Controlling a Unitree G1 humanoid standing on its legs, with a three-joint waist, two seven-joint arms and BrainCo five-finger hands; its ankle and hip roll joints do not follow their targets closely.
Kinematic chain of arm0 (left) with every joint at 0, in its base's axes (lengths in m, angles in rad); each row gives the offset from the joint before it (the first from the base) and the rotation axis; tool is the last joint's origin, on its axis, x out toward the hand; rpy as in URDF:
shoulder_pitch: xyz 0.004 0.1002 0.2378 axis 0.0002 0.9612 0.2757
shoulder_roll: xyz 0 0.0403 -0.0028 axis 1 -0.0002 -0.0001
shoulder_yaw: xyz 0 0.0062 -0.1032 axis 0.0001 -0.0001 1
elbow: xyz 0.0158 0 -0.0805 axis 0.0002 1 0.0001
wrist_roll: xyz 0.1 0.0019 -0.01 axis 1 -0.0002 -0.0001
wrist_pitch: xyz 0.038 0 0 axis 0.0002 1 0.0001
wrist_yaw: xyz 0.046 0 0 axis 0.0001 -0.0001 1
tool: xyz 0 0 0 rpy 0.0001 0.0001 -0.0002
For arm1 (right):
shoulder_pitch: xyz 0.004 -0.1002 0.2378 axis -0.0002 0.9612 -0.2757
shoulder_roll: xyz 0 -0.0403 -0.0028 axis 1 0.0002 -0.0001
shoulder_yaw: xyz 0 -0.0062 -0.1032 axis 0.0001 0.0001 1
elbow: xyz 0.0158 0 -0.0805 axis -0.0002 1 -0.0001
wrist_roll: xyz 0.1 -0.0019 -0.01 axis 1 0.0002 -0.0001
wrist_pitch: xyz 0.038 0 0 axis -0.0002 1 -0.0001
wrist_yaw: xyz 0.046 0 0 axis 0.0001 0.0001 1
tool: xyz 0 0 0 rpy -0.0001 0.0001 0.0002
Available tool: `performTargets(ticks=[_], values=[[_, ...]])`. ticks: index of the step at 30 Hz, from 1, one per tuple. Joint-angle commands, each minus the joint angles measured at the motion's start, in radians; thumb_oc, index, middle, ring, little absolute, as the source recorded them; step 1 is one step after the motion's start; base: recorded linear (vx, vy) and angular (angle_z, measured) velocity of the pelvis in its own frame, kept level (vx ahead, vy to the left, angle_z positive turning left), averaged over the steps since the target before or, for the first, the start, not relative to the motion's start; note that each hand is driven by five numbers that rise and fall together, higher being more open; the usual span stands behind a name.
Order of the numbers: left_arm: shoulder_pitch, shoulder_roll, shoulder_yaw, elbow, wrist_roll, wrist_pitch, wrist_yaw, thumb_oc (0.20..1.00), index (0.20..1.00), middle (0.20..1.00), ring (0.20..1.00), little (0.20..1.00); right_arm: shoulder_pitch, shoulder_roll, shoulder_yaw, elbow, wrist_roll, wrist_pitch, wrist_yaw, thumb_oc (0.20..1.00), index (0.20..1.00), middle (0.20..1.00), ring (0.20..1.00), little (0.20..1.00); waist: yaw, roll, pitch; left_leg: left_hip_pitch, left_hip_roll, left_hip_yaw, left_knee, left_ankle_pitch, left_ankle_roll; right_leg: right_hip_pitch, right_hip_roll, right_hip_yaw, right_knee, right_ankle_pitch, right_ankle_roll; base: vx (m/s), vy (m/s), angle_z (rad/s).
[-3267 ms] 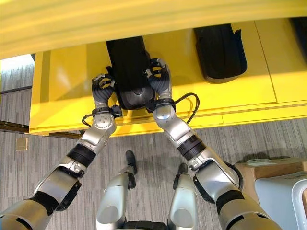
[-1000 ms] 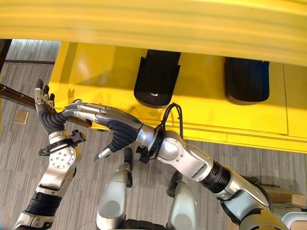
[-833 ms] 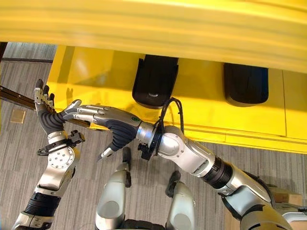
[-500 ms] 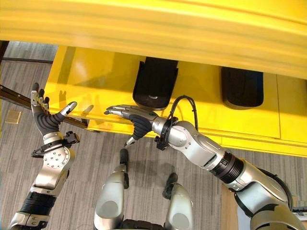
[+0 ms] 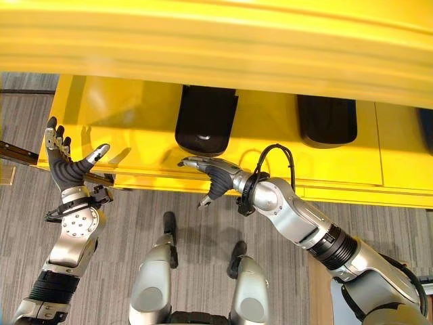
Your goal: Move parts from the plastic box to the shelf.
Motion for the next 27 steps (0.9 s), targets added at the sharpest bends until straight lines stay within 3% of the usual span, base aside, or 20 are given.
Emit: performTargets(ticks=[1, 12, 19, 25, 27], values=[[-0.004, 0.038, 0.052, -0.037, -0.009, -0.021, 0.028, 1.0, 1.0, 1.0, 1.0, 1.0, -0.023, -0.012, -0.03, -0.048, -0.039, 0.013, 0.026, 1.0, 1.0, 1.0, 1.0, 1.0, 0.007, -0.026, -0.009, 0.056, -0.003, 0.023, 0.082, -0.159, -0.016, 0.0, 0.059, -0.041, -0.049, 0.027, -0.023, 0.0, 0.0, 0.0], [0.003, 0.026, 0.063, -0.024, -0.01, -0.011, 0.022, 1.0, 1.0, 1.0, 1.0, 1.0, 0.013, -0.024, -0.065, -0.009, -0.128, 0.043, -0.047, 1.0, 1.0, 1.0, 1.0, 1.0, -0.003, -0.03, -0.009, 0.057, 0.0, 0.029, 0.085, -0.163, -0.017, -0.002, 0.063, -0.041, -0.038, 0.02, -0.025, 0.0, 0.0, 0.0], [0.007, 0.019, 0.06, -0.031, -0.016, 0.002, 0.028, 1.0, 1.0, 1.0, 1.0, 1.0, 0.055, -0.024, -0.139, 0.004, -0.196, 0.032, -0.148, 1.0, 1.0, 1.0, 1.0, 1.0, -0.02, -0.021, -0.005, 0.054, -0.003, 0.033, 0.093, -0.168, -0.016, -0.009, 0.066, -0.032, -0.027, 0.016, -0.026, 0.01, 0.006, -0.01], [0.008, 0.009, 0.052, -0.046, -0.025, 0.016, 0.034, 1.0, 1.0, 1.0, 1.0, 1.0, 0.085, 0.003, -0.18, 0.013, -0.193, 0.061, -0.207, 1.0, 1.0, 1.0, 1.0, 1.0, -0.031, -0.008, -0.005, 0.051, -0.005, 0.037, 0.096, -0.173, -0.015, -0.019, 0.065, -0.024, -0.024, 0.013, -0.026, 0.02, 0.024, -0.06], [0.009, 0.003, 0.051, -0.054, -0.029, 0.021, 0.035, 1.0, 1.0, 1.0, 1.0, 1.0, 0.107, 0.028, -0.201, 0.024, -0.166, 0.057, -0.267, 1.0, 1.0, 1.0, 1.0, 1.0, -0.037, 0.0, -0.005, 0.051, -0.009, 0.037, 0.092, -0.174, -0.014, -0.022, 0.066, -0.02, -0.026, 0.012, -0.026, 0.01, 0.018, -0.01]])
